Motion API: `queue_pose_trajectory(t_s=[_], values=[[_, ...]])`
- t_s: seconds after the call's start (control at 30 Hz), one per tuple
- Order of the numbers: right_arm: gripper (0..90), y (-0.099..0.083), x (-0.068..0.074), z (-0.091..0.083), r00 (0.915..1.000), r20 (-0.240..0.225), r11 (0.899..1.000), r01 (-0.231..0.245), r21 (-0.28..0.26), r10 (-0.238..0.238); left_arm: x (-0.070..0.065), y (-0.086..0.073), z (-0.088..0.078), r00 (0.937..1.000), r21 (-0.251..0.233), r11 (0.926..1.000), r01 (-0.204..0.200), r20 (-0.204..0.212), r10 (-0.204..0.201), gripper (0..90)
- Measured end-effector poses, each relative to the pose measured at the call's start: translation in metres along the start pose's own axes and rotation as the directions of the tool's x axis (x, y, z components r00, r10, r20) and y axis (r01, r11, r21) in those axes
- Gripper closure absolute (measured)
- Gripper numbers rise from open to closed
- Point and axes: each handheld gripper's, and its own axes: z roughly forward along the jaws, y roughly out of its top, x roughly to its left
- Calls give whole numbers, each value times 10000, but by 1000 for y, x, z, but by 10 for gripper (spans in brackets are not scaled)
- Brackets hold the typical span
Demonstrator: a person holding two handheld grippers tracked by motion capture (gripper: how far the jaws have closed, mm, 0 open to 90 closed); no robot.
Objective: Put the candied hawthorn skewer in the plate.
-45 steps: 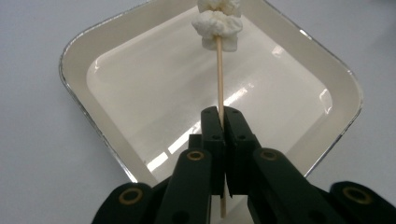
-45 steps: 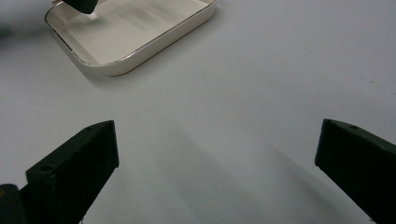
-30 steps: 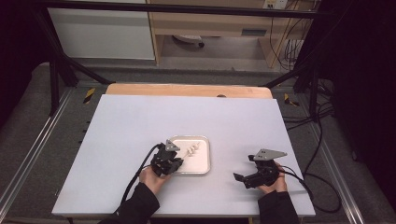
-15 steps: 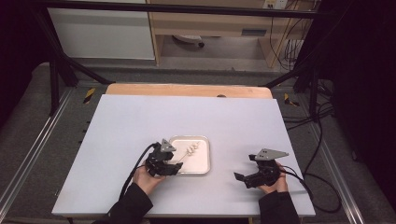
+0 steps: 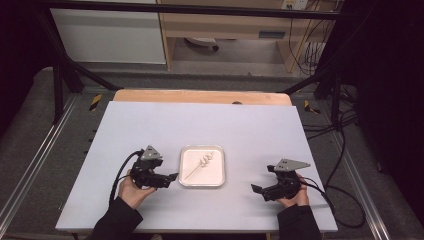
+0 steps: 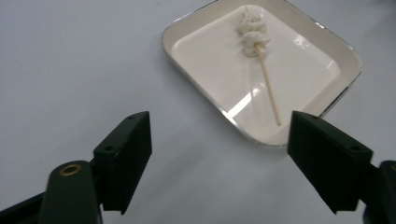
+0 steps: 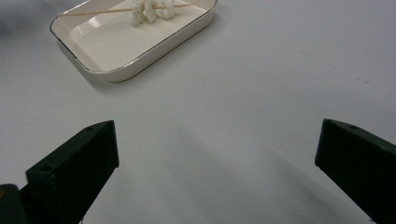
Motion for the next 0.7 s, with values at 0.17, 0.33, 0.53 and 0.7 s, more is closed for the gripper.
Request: queue_pose_trajectory(t_s=[0.17,0.33,0.53,0.7], values=[[3,0,-1,-1,10000,2,10000,11,-24,-11,14,-20,-9,9995,21,9999,148,-272,-147,137],[3,-1,-1,0,10000,5,10000,-74,28,74,27,-40,-13,9993,-30,9995,325,-207,-325,106],[3,-2,-2,1,9999,-17,9997,-104,210,104,38,-61,-17,9987,-323,9983,488,-129,-492,90],[3,-2,-2,3,9999,-49,9996,-116,262,118,43,-71,-21,9981,-582,9964,609,-75,-615,90]])
